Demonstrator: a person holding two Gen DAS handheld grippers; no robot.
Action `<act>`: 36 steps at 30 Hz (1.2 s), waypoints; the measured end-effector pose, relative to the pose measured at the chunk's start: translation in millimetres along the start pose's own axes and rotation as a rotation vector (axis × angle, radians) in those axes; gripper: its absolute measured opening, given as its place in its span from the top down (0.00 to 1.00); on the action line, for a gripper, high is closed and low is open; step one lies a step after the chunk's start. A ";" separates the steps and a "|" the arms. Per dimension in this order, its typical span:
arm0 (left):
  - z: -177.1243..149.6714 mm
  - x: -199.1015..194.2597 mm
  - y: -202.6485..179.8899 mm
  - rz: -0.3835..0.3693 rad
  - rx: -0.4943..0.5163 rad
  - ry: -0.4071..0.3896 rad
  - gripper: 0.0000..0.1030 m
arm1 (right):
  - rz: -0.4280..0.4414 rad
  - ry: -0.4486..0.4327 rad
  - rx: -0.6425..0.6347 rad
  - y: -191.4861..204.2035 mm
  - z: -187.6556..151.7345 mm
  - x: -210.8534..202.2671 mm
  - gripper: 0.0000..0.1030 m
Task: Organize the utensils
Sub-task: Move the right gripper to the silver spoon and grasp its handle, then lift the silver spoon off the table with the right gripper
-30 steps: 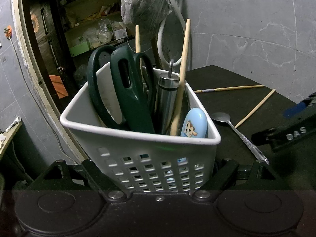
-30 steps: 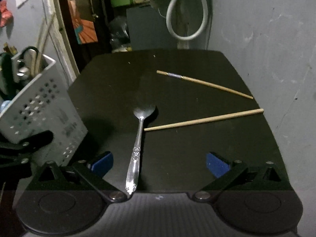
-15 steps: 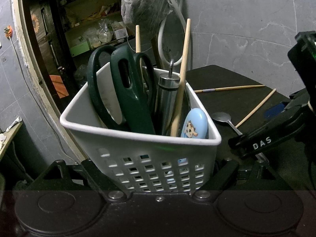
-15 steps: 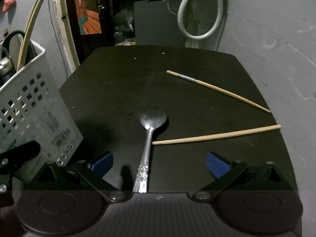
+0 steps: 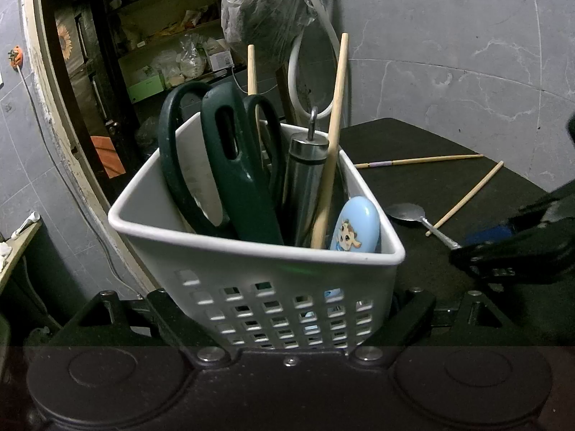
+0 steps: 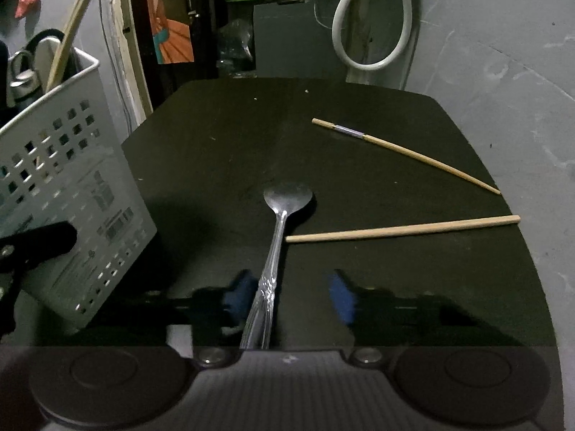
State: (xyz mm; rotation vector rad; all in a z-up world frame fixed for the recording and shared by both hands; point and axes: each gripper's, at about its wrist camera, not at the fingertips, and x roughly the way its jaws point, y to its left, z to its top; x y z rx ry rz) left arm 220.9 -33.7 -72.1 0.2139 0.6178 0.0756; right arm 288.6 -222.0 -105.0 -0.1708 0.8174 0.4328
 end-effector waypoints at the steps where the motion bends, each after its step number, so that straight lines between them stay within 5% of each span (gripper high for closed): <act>1: -0.1 0.1 0.0 0.000 0.000 0.000 0.13 | 0.002 0.002 0.002 -0.9 -2.0 -2.3 0.81; 12: 0.2 0.1 -0.2 0.001 0.000 0.000 0.13 | 0.015 0.042 -0.017 -5.9 -35.9 -38.8 0.86; 16: 0.1 0.3 0.0 0.001 0.000 0.000 0.13 | 0.024 0.067 -0.026 -9.8 -44.2 -50.1 0.77; 18: 0.1 0.1 -0.2 0.000 0.001 0.000 0.13 | 0.026 0.072 -0.022 -13.1 -41.5 -49.4 0.70; 36: 0.8 0.6 2.0 0.003 0.000 0.002 0.13 | -0.007 0.074 0.004 -3.7 6.3 -3.0 0.68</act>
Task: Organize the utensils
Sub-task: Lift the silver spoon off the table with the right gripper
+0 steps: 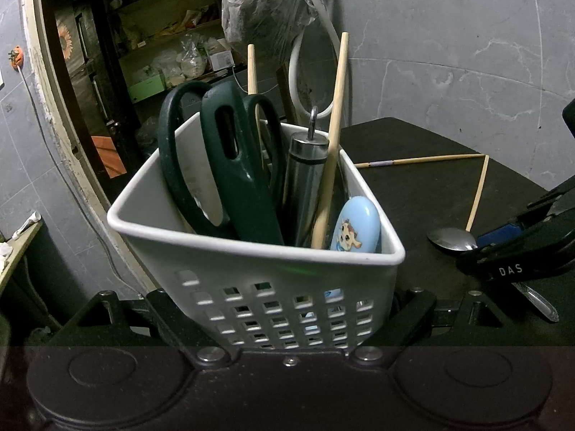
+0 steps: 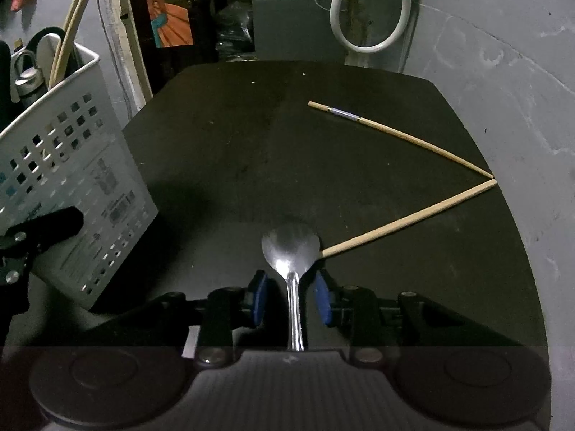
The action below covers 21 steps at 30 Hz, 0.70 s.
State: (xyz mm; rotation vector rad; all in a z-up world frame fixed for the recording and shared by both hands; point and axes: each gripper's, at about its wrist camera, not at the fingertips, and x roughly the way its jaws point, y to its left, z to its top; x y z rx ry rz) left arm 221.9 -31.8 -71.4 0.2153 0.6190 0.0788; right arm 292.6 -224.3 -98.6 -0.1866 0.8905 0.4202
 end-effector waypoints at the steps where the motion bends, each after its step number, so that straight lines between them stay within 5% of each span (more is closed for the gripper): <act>1: 0.0 0.1 0.6 0.000 0.000 0.000 0.13 | -0.001 -0.001 0.000 0.4 -0.7 0.5 0.68; 8: 0.0 0.1 -0.1 0.000 0.001 0.000 0.13 | 0.000 -0.003 -0.002 -0.3 -1.2 0.8 0.69; 13: 0.0 0.2 -0.3 0.000 0.001 0.000 0.13 | 0.001 -0.005 0.004 -1.0 -1.1 -0.3 0.91; 21: 0.0 0.3 -0.4 0.000 0.001 0.000 0.13 | 0.032 -0.014 0.048 -7.2 -3.1 -1.5 0.94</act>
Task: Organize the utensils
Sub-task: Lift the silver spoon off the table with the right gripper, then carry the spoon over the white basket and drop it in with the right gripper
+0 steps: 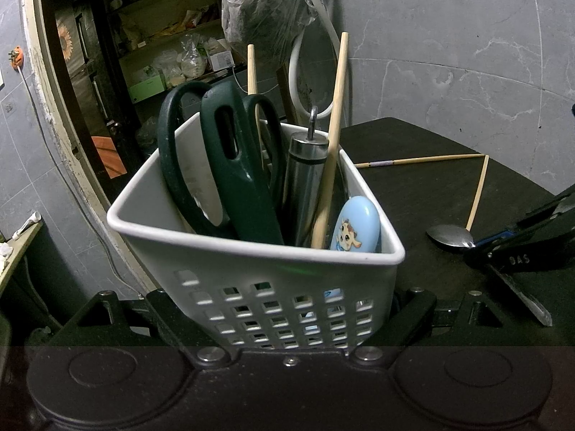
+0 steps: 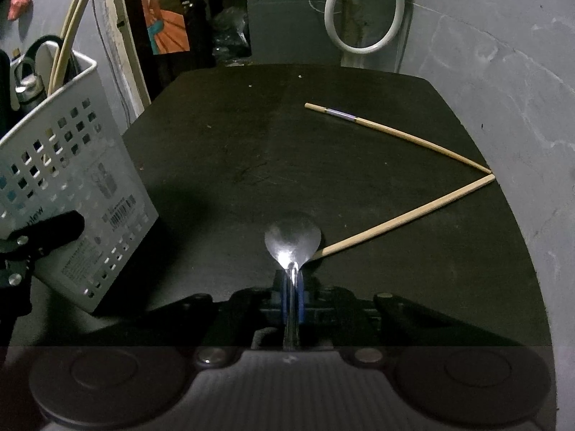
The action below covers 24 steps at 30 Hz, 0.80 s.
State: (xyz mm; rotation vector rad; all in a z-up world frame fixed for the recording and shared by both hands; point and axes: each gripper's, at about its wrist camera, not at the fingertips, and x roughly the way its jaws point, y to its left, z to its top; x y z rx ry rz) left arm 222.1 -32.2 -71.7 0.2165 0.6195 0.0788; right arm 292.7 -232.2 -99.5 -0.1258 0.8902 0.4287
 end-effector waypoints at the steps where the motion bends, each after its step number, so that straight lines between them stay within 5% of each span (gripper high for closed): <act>1: 0.0 0.0 0.0 0.000 0.000 0.000 0.13 | 0.008 -0.001 0.013 -2.4 -0.4 -0.5 0.94; 8: -0.1 0.1 -0.1 0.000 0.000 0.000 0.12 | 0.114 -0.075 0.146 -21.8 -7.5 -16.1 0.94; 16: 0.0 0.2 0.1 0.000 0.000 0.000 0.12 | 0.298 -0.334 0.251 -40.3 -8.2 -66.4 0.94; 24: 0.0 0.2 -0.3 0.000 0.001 -0.001 0.12 | 0.464 -0.592 0.254 -33.8 31.2 -122.9 0.94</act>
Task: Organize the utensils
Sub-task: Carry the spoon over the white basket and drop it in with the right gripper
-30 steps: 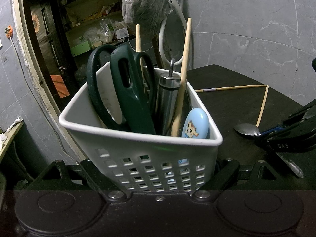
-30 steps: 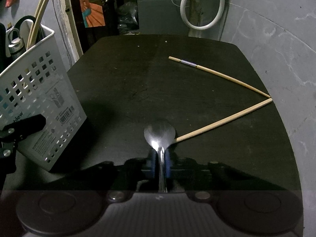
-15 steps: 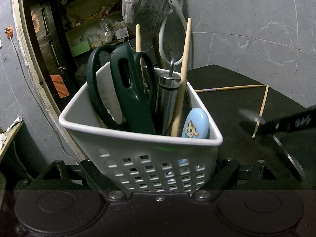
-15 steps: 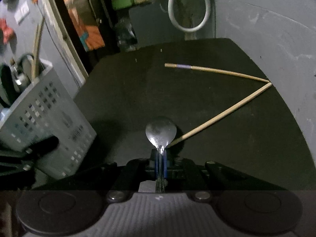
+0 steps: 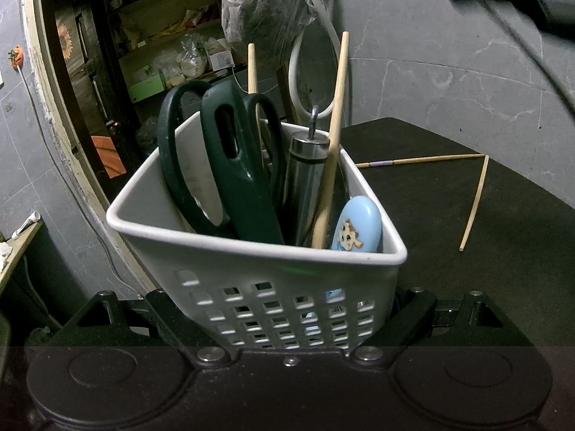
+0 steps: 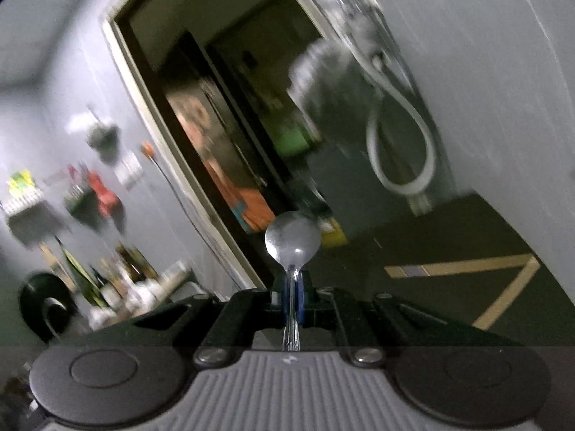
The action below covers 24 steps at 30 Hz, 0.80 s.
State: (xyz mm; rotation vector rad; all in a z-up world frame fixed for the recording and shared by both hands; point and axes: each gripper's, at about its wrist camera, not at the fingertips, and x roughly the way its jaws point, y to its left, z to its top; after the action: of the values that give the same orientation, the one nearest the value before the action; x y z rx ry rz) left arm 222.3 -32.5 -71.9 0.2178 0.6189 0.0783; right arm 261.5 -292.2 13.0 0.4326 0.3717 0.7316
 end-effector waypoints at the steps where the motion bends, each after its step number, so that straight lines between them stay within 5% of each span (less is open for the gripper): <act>1: 0.1 0.0 0.0 0.000 0.000 0.000 0.12 | 0.024 -0.023 -0.003 3.7 8.2 2.5 0.94; 5: -0.1 0.6 1.1 -0.002 0.003 -0.001 0.12 | 0.152 -0.090 -0.019 23.5 35.7 24.8 0.93; 11: -1.0 1.1 1.3 -0.007 0.006 -0.004 0.12 | 0.288 -0.076 -0.073 48.7 47.9 74.3 0.93; 24: -3.9 0.4 2.3 -0.021 0.023 -0.021 0.12 | 0.316 -0.033 -0.045 45.1 4.3 109.8 0.93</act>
State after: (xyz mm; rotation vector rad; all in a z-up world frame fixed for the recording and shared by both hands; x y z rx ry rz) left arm 220.3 -29.5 -74.7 0.2340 0.6009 0.0490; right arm 313.9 -185.8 20.2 0.4657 0.2573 1.0371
